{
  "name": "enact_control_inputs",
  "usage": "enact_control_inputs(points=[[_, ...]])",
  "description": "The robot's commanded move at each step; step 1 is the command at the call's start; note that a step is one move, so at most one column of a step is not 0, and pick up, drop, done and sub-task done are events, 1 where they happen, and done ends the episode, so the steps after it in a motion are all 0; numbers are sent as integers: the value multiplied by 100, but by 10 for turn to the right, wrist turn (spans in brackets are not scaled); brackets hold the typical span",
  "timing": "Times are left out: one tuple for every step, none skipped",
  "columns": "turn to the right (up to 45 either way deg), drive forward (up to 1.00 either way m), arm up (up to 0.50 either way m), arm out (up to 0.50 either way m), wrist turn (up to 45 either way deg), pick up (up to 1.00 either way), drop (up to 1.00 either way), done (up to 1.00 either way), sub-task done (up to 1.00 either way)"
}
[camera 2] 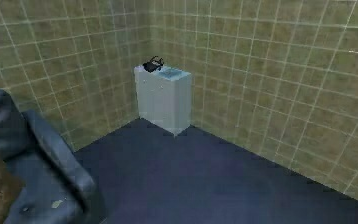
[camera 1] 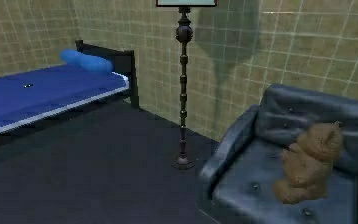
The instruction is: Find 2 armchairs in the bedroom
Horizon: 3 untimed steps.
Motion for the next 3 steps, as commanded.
enact_control_inputs(points=[[-450, 0, 0, 0, 0, 0, 0, 0, 0], [-360, 0, 0, 0, 0, 0, 0, 0, 0], [0, 100, 0, 0, 0, 0, 0, 0, 0]])
